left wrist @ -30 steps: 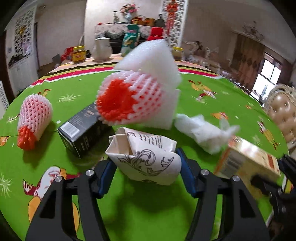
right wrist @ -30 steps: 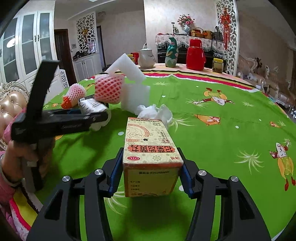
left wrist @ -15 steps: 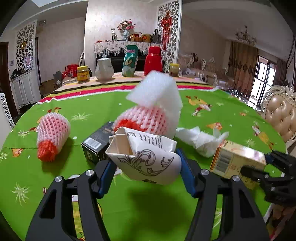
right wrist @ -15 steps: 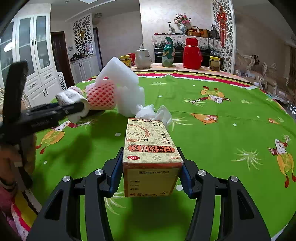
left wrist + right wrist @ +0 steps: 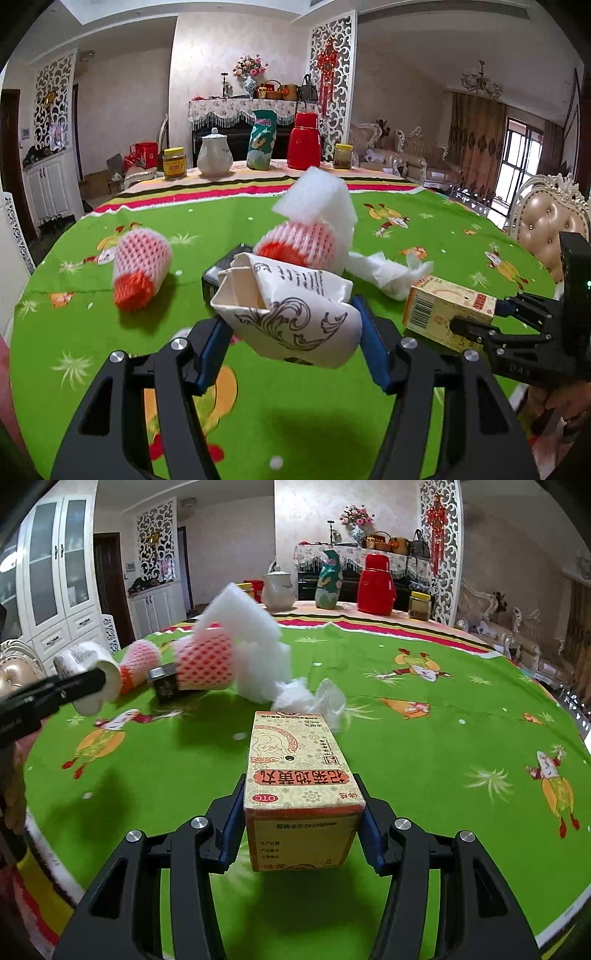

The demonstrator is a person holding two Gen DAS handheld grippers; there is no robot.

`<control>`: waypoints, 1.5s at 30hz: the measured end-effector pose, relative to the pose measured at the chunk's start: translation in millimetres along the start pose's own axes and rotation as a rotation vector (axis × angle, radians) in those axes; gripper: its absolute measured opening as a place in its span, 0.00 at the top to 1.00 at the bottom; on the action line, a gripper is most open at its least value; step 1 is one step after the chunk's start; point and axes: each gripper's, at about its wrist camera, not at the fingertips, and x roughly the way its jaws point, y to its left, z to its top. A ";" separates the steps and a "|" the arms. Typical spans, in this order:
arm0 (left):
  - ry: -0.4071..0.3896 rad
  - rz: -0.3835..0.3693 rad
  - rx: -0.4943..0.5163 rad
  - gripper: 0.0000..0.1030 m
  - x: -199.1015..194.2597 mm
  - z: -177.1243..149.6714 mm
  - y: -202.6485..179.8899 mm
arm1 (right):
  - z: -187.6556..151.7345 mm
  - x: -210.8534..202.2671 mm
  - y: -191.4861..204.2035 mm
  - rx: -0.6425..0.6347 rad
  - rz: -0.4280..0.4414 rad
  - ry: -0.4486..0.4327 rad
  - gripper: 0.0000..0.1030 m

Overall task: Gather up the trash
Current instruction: 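Carry the medicine box and paper cup over the pink bin with both tools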

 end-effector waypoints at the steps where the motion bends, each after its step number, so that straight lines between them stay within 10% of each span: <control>1: -0.002 -0.001 0.002 0.40 -3.8 -2.3 1.9 | -2.2 -4.3 5.5 0.003 0.004 -0.002 0.48; 11: 0.029 -0.021 0.029 0.40 -45.6 -39.5 10.7 | -33.0 -51.0 57.8 0.027 0.018 -0.076 0.50; 27: 0.071 -0.048 0.039 0.40 -56.0 -69.4 22.3 | -26.8 -24.5 89.7 -0.057 0.007 0.115 0.33; 31: 0.068 -0.051 0.039 0.40 -59.7 -71.6 25.3 | -28.6 -14.0 96.7 -0.099 -0.027 0.148 0.50; 45: 0.036 -0.022 -0.008 0.40 -73.9 -75.4 56.0 | -19.1 -41.6 137.4 -0.064 0.068 -0.024 0.50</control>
